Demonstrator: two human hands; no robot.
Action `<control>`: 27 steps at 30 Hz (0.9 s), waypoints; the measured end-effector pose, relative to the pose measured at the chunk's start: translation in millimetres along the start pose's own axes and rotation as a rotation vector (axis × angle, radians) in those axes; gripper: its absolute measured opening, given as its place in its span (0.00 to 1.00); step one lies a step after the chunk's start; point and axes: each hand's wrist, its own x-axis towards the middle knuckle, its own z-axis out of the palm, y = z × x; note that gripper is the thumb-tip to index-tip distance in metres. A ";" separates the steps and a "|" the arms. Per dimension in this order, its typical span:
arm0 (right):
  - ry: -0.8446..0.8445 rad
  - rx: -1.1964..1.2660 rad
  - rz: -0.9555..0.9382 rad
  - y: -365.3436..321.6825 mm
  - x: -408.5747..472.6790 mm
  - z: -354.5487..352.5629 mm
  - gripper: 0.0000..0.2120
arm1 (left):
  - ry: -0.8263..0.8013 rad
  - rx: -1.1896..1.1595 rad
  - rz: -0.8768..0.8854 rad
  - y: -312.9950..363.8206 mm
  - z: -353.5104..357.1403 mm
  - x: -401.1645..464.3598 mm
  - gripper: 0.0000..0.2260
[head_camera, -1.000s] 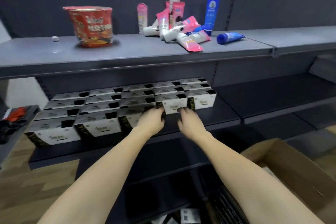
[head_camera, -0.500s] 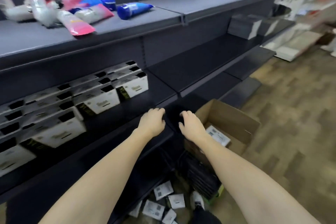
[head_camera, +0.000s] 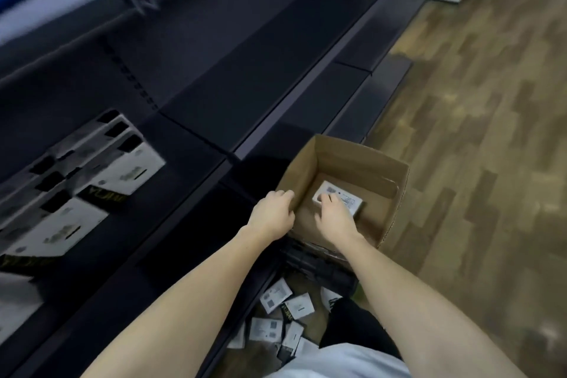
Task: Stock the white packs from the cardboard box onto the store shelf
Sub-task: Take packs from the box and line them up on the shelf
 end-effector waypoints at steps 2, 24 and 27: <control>-0.030 0.013 0.026 16.8 13.3 5.4 0.19 | -0.041 -0.003 -0.006 8.7 9.9 21.3 0.13; -0.337 -0.203 0.209 117.5 152.6 69.2 0.40 | -0.302 -0.065 -0.211 29.1 104.1 164.1 0.18; -0.392 -0.249 0.242 121.8 161.5 87.2 0.38 | -0.312 -0.081 -0.238 22.2 112.2 172.3 0.19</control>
